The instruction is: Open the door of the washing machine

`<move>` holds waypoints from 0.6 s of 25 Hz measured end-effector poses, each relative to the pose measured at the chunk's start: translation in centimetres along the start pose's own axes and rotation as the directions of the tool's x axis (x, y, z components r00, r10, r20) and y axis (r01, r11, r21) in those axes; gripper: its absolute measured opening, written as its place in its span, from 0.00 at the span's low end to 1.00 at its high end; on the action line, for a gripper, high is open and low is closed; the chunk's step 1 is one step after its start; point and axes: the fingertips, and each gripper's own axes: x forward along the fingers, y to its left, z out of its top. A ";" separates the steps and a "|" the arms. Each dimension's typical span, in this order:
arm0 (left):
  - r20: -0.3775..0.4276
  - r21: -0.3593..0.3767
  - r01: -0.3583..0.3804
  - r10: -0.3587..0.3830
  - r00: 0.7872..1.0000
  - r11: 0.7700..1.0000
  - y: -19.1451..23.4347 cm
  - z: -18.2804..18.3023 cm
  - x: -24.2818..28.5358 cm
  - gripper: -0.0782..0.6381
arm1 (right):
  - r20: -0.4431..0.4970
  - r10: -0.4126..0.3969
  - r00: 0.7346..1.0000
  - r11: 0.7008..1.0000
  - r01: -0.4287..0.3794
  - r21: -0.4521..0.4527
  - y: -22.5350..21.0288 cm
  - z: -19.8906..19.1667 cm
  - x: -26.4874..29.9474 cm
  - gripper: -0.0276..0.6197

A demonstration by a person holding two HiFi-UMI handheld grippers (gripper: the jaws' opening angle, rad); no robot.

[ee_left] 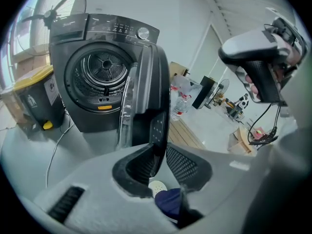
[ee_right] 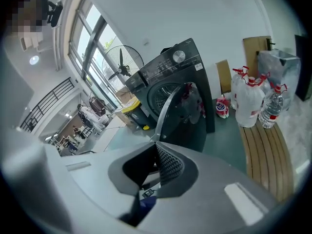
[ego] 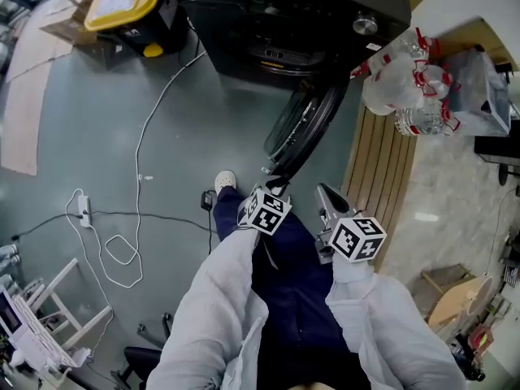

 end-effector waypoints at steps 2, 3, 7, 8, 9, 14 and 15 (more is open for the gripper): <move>0.007 -0.012 0.004 -0.004 1.000 1.000 -1.1 0.1 0.6 0.22 | 0.007 -0.009 1.000 1.000 0.009 0.010 -0.9 -0.1 -0.5 0.05; 0.007 -0.015 0.007 -0.007 1.000 1.000 -1.6 0.1 0.9 0.22 | 0.011 -0.013 1.000 1.000 0.013 0.015 -1.3 -0.1 -0.8 0.05; 0.000 -0.018 0.039 -0.039 0.999 0.999 -3.9 0.1 1.8 0.22 | 0.024 -0.029 0.999 0.999 0.028 0.029 -2.6 -0.2 -1.9 0.05; -0.002 -0.017 0.050 -0.050 0.999 0.999 -4.4 0.1 2.0 0.22 | 0.027 -0.032 0.999 0.999 0.031 0.031 -2.9 -0.2 -2.2 0.05; -0.005 -0.015 0.060 -0.060 0.998 0.998 -4.9 0.2 2.2 0.22 | 0.029 -0.034 0.999 0.999 0.033 0.032 -3.2 -0.1 -2.4 0.05; -0.018 -0.005 0.097 -0.097 0.995 0.995 -6.7 0.3 3.0 0.22 | 0.041 -0.041 0.998 0.998 0.039 0.039 -4.0 0.2 -3.1 0.05; -0.015 -0.009 0.103 -0.103 0.995 0.995 -6.9 0.4 3.2 0.22 | 0.043 -0.042 0.998 0.998 0.040 0.040 -4.1 0.3 -3.2 0.05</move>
